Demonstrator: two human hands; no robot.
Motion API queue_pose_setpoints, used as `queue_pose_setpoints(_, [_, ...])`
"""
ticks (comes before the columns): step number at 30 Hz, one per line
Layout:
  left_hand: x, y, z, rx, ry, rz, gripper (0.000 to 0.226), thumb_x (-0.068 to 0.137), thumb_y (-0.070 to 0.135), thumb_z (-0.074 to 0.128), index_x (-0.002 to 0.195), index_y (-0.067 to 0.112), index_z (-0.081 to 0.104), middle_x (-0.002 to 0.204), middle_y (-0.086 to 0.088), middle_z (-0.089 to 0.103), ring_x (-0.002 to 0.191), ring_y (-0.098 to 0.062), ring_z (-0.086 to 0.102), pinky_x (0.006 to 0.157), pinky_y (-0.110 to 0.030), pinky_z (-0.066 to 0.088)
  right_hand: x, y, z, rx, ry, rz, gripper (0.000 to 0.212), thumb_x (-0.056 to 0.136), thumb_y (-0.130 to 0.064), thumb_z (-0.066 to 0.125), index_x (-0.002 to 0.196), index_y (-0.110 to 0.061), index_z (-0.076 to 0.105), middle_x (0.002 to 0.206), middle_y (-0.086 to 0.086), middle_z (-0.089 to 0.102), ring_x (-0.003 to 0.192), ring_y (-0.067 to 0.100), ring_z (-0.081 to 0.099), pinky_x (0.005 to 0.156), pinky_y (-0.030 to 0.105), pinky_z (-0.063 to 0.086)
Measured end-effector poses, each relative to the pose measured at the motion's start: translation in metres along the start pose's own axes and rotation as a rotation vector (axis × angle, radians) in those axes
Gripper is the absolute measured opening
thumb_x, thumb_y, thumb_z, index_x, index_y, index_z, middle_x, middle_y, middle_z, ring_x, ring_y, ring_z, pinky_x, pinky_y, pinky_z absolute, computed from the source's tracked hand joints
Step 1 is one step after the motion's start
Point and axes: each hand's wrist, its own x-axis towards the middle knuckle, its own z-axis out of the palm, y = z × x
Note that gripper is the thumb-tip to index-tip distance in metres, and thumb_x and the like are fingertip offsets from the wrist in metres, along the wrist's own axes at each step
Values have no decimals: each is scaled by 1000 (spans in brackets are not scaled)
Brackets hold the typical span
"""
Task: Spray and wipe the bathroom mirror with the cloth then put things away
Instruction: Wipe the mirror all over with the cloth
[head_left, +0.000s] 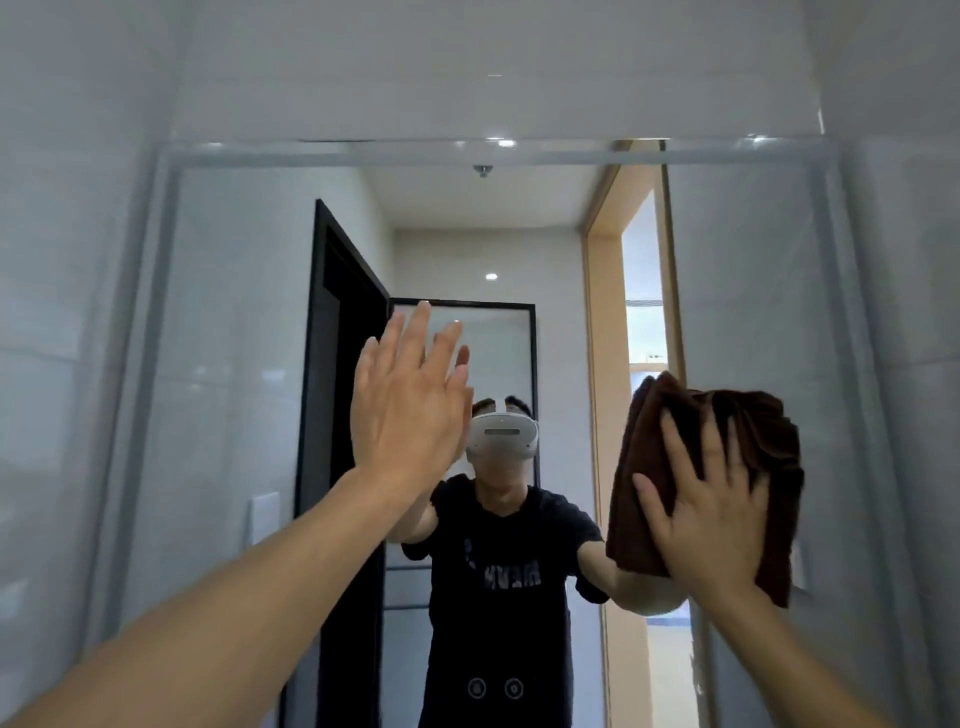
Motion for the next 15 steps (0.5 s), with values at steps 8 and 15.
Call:
queue_pose_setpoints(8, [-14, -123, -70, 157, -113, -164, 50, 106, 38, 31, 156, 32, 26, 168, 2, 13, 155, -19, 3, 125, -43, 7, -30, -233, 37, 156, 53, -199, 76, 93, -67, 35, 160, -37, 14, 170, 3, 2, 142, 36, 35, 111, 59, 23])
queue_pose_setpoints(15, [-35, -206, -106, 211, -105, -170, 50, 105, 36, 36, 154, 31, 29, 167, 0, 17, 154, -22, 11, 124, -43, 14, -76, -428, 65, 352, 8, -305, 73, 93, -60, 48, 157, -34, 25, 168, 1, 15, 127, 33, 50, 107, 57, 30])
